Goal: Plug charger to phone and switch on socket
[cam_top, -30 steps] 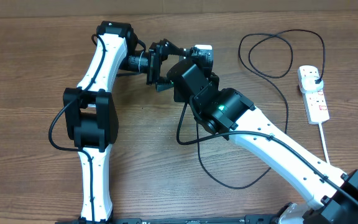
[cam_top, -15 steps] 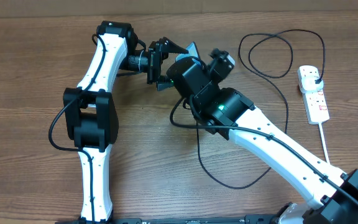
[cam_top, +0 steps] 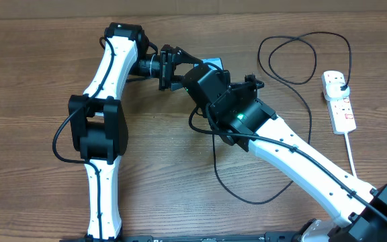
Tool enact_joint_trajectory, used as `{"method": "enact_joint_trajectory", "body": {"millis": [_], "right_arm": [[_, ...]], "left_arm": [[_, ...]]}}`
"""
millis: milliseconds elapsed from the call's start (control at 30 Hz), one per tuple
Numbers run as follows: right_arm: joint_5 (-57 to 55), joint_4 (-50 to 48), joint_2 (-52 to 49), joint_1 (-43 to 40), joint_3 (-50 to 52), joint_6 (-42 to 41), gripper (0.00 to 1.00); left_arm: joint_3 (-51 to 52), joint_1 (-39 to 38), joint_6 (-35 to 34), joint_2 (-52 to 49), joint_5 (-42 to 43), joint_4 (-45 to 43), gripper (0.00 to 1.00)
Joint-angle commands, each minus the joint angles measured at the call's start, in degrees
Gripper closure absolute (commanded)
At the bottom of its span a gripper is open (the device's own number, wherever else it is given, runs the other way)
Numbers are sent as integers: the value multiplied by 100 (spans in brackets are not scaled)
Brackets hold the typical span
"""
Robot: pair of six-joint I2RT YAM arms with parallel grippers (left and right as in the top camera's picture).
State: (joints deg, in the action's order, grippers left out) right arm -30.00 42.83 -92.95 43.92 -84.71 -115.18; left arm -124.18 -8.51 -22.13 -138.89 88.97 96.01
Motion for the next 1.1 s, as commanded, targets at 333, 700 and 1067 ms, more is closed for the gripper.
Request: {"method": "enact_joint_trajectory", "body": {"millis": [333,700,1067], "right_arm": [[160,-116,262,-15,-122,-850,96],[374,-111,262,-15,-120,-844,96],[446,-50,262,-15,-120,-778,96]], "left_arm": [[-125,-13,-236,68,160,-7,60],[-125,-13,-229,68,31,-59,64],[-125,-13,-232,68,-103,-96,72]]}}
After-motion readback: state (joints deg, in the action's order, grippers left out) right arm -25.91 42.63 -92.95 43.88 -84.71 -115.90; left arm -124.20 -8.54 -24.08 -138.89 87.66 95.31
